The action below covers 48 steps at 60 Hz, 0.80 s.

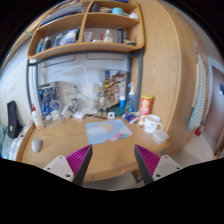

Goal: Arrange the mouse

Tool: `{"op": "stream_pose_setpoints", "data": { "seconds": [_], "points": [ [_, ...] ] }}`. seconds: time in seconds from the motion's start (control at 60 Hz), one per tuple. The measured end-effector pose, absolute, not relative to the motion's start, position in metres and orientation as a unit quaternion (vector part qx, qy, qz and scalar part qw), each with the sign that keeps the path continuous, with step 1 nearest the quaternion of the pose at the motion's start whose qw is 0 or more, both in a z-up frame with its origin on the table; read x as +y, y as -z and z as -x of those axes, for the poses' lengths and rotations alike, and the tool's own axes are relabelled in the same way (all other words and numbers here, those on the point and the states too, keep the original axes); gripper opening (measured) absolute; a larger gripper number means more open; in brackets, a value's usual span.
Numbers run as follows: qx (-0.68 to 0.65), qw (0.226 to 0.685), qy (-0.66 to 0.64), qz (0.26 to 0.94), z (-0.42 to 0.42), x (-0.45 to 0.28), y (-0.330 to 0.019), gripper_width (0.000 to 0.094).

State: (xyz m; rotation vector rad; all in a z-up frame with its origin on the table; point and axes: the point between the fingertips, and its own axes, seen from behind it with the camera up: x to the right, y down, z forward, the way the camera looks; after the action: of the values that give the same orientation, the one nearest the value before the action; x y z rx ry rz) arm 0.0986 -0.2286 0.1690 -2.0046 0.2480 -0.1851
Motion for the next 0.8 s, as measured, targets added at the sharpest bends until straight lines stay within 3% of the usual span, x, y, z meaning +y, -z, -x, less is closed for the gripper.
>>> {"op": "stream_pose_setpoints", "data": {
  "seconds": [0.3,0.583,0.8],
  "points": [
    [0.006,0.478,-0.04,0.878,0.123,-0.216,-0.076,0.0858],
    [-0.041,0.444,-0.066,0.893,0.257,-0.171,-0.034,0.0857],
    [-0.052,0.435,-0.05,0.897,0.302,-0.11,-0.014,0.0864]
  ]
}}
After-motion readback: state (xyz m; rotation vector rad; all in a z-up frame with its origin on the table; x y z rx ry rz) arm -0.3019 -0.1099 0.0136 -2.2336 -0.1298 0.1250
